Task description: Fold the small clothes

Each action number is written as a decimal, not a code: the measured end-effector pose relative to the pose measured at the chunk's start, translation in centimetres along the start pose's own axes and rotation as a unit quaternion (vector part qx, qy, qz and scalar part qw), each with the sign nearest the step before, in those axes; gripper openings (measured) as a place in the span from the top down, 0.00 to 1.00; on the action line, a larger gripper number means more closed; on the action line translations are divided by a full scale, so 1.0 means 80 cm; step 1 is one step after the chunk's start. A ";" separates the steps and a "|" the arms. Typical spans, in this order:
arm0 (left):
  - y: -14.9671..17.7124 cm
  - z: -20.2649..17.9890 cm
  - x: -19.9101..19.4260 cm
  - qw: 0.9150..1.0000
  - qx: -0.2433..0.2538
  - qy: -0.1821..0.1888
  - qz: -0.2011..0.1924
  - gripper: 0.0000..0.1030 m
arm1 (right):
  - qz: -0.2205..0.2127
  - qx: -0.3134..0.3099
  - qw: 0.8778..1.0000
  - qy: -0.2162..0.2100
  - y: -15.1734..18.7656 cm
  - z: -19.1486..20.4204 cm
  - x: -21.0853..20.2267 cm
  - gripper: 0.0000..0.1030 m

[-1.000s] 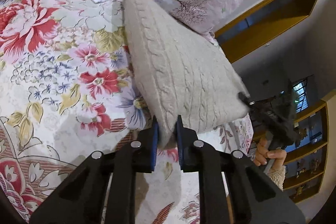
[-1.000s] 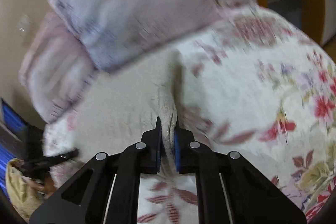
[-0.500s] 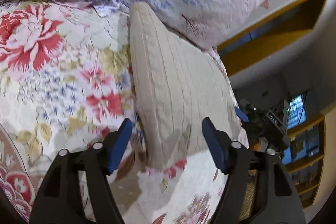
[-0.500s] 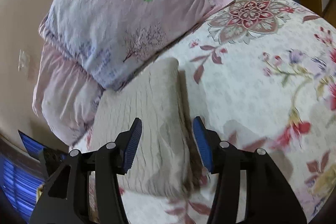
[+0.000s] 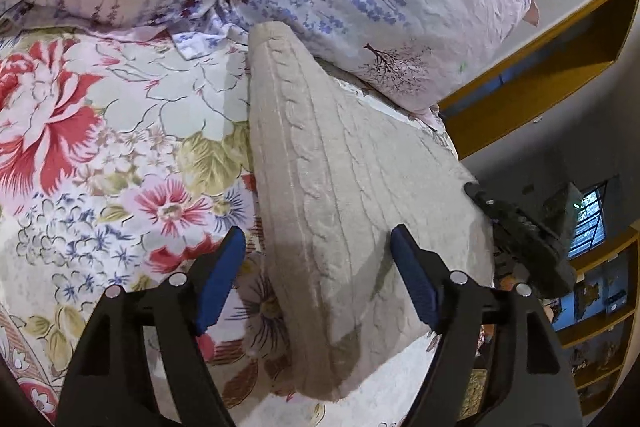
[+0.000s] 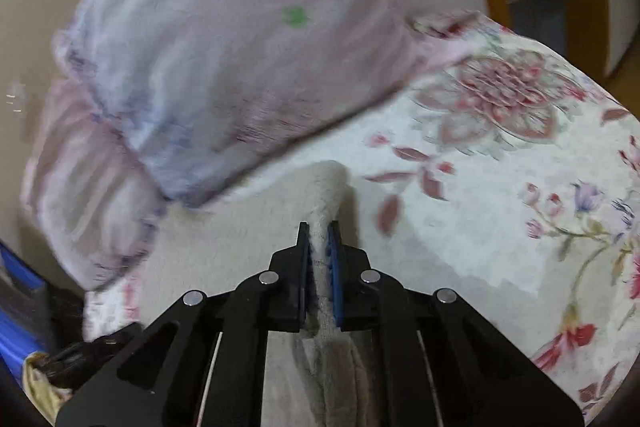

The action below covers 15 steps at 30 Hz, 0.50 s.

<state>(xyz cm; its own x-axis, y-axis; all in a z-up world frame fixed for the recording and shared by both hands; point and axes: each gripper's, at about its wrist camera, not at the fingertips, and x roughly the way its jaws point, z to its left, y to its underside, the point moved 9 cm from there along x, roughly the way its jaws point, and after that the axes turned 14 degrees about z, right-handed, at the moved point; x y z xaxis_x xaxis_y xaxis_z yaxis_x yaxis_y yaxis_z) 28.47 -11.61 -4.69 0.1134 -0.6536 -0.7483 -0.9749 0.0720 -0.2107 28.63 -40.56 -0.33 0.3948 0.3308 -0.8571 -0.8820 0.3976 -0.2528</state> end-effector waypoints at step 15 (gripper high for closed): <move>-0.001 0.000 0.007 1.000 0.001 0.000 0.007 0.24 | -0.021 -0.078 0.996 0.029 0.020 0.027 -0.025 0.66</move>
<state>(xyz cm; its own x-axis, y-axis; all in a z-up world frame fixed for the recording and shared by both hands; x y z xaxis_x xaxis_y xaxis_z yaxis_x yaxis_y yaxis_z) 28.62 -11.97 -5.10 0.0998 -0.6523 -0.7514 -0.9761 0.0823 -0.2011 27.00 -38.73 1.91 0.4203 0.2658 -0.8676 -0.8963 0.2710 -0.3511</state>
